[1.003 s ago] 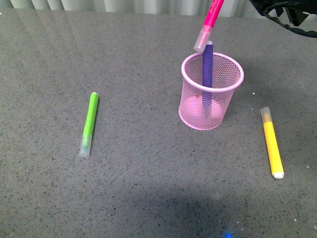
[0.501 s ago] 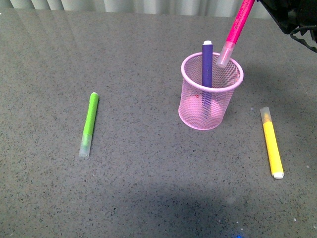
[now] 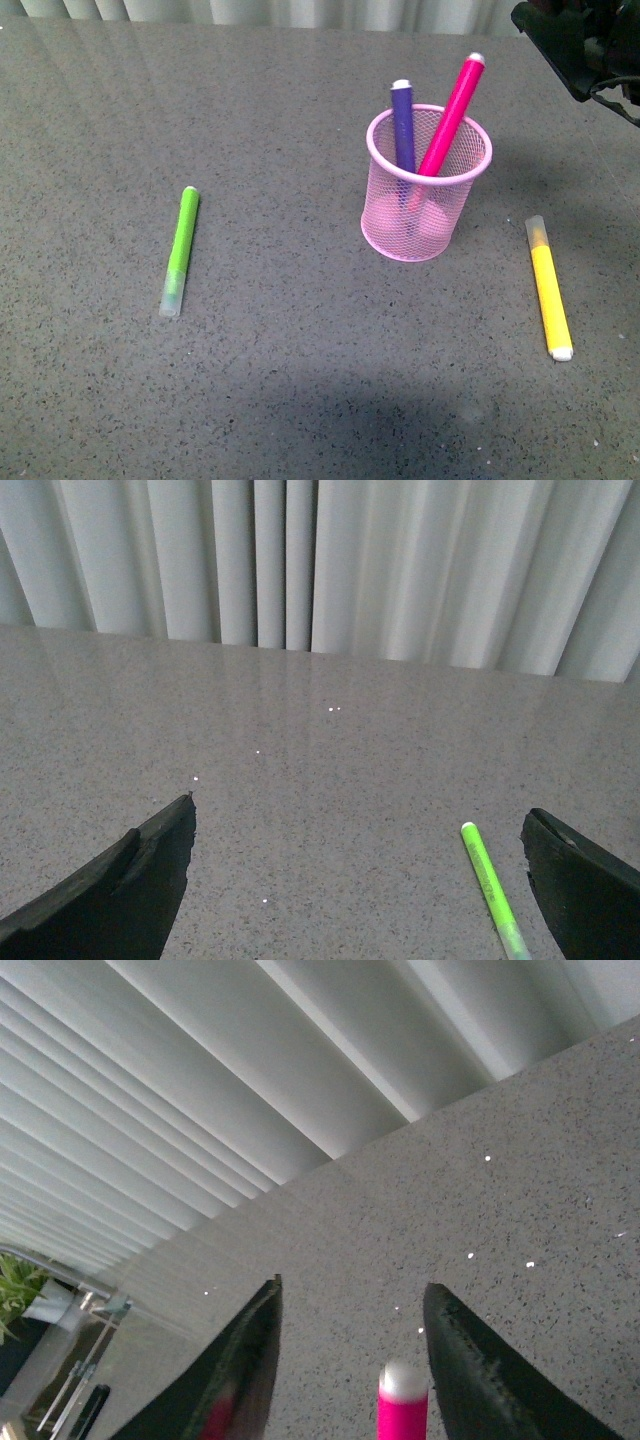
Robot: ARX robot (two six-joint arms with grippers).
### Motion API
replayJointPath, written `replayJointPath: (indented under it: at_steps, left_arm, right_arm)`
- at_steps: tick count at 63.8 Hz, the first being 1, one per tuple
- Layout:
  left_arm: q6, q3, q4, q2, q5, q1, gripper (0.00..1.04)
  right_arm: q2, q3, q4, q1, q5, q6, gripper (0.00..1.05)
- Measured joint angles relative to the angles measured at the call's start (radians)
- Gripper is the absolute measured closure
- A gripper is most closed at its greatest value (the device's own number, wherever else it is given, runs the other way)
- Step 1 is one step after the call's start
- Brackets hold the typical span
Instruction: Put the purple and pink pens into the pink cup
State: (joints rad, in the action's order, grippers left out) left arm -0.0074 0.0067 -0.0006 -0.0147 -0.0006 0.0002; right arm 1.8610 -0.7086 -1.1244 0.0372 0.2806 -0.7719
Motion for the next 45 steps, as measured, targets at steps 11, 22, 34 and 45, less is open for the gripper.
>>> replayJointPath:
  at_steps: [11, 22, 34, 45]
  left_arm:
    - [0.000, 0.000, 0.000, 0.000, 0.000, 0.000, 0.08]
    - [0.000, 0.000, 0.000, 0.000, 0.000, 0.000, 0.08]
    - [0.000, 0.000, 0.000, 0.000, 0.000, 0.000, 0.08]
    - [0.000, 0.000, 0.000, 0.000, 0.000, 0.000, 0.08]
  right_arm:
    - [-0.014, 0.002, 0.009, 0.004, 0.000, 0.000, 0.18]
    - [-0.072, -0.026, 0.177, -0.003, -0.052, 0.056, 0.07]
    - [-0.242, -0.052, 0.491, -0.092, -0.016, 0.277, 0.07]
    - [-0.513, 0.117, 0.694, -0.278, 0.109, 0.355, 0.07]
